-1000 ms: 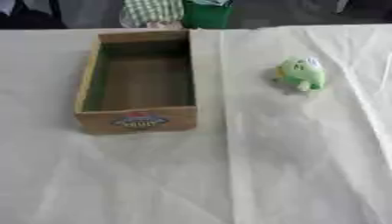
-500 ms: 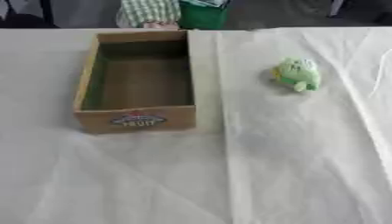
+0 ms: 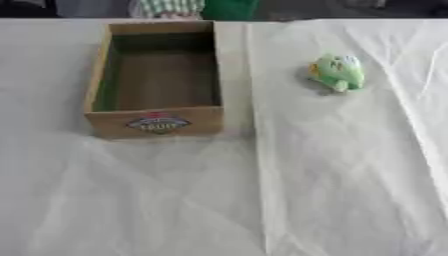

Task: Pick up objects on the table and place them in the box.

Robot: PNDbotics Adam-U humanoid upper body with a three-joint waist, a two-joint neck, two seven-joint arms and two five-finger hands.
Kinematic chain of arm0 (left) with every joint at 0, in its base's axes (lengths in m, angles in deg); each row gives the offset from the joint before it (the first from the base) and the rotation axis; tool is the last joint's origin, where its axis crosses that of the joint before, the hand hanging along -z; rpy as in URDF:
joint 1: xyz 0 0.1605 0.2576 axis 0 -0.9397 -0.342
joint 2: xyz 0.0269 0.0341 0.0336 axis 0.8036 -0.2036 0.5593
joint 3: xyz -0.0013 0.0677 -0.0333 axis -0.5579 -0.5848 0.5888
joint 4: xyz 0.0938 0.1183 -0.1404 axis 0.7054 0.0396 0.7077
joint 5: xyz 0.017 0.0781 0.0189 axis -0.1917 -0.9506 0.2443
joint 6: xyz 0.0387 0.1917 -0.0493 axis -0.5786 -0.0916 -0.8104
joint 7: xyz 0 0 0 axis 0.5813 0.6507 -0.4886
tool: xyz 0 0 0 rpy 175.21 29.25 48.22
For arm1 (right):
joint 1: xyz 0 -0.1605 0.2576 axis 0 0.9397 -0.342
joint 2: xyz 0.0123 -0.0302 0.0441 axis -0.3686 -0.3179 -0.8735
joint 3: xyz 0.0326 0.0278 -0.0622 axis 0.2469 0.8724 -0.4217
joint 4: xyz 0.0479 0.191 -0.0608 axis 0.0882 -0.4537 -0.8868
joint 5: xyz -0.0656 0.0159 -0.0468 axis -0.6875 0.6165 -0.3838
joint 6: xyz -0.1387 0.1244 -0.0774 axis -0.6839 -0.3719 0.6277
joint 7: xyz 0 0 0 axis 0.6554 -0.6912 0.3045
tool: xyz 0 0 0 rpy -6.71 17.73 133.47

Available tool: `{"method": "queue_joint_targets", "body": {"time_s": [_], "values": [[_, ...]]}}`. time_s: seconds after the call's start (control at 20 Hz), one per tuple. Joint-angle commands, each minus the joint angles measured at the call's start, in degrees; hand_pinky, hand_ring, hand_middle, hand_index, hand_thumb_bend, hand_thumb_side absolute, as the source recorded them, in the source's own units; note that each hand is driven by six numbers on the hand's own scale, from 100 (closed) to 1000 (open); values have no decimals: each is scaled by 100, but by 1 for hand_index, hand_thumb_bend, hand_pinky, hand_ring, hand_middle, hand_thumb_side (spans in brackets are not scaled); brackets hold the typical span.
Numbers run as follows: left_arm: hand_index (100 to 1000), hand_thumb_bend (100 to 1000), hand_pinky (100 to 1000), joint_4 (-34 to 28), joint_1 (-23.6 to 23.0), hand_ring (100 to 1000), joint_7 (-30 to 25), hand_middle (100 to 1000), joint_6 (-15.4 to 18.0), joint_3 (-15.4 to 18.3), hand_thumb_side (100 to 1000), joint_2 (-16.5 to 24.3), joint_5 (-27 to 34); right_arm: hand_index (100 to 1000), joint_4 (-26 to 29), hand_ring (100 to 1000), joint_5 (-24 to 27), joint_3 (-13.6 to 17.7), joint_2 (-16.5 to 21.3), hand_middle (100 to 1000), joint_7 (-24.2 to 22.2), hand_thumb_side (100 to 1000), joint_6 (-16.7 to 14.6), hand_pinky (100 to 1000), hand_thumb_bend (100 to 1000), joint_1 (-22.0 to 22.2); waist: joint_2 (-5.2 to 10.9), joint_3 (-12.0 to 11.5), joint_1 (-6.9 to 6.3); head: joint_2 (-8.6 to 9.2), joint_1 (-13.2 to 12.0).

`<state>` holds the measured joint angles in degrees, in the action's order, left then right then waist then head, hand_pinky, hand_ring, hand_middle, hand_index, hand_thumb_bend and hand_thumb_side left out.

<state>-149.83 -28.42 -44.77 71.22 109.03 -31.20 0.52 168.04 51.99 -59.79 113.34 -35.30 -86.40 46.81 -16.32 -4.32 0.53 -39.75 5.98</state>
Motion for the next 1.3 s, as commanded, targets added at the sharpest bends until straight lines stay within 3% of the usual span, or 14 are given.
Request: {"method": "queue_joint_targets", "body": {"time_s": [0.05, 0.2, 0.4, 0.65, 0.9, 1.3], "values": [[708, 119, 783, -99, 9, 508, -38, 513, 3, -30, 639, 217, -12, 895, -192, 816, -14, -138, 672, 840, -259, 933, 290, 814, 358, -245, 115, -20, 7, 5, 63], [708, 119, 782, -99, 9, 508, -64, 513, -4, -52, 639, 232, -2, 894, -405, 822, -42, -353, 935, 852, -516, 931, 437, 816, 484, -492, 121, -57, 22, 80, 99], [708, 120, 782, -99, -3, 508, -95, 512, -9, -76, 640, 250, 9, 887, -863, 828, -210, -661, 1036, 853, -850, 900, 364, 819, 606, -856, 129, -94, 31, 144, 147], [707, 119, 783, -99, -10, 508, -137, 512, -14, -104, 639, 257, 26, 902, -1517, 861, -477, -1154, 974, 859, -1256, 666, 119, 846, 692, -1271, 127, -130, 47, 212, 232], [707, 119, 783, -99, -9, 507, -169, 512, -17, -116, 638, 254, 42, 894, -2172, 878, -633, -1613, 776, 857, -1659, 457, -225, 865, 670, -1654, 118, -160, 58, 286, 306], [706, 118, 784, -99, -16, 507, -189, 512, -27, -107, 636, 232, 44, 977, -3241, 923, -860, -2065, 369, 886, -2349, 324, -608, 885, 577, -2149, 97, -175, 72, 349, 347]]}}
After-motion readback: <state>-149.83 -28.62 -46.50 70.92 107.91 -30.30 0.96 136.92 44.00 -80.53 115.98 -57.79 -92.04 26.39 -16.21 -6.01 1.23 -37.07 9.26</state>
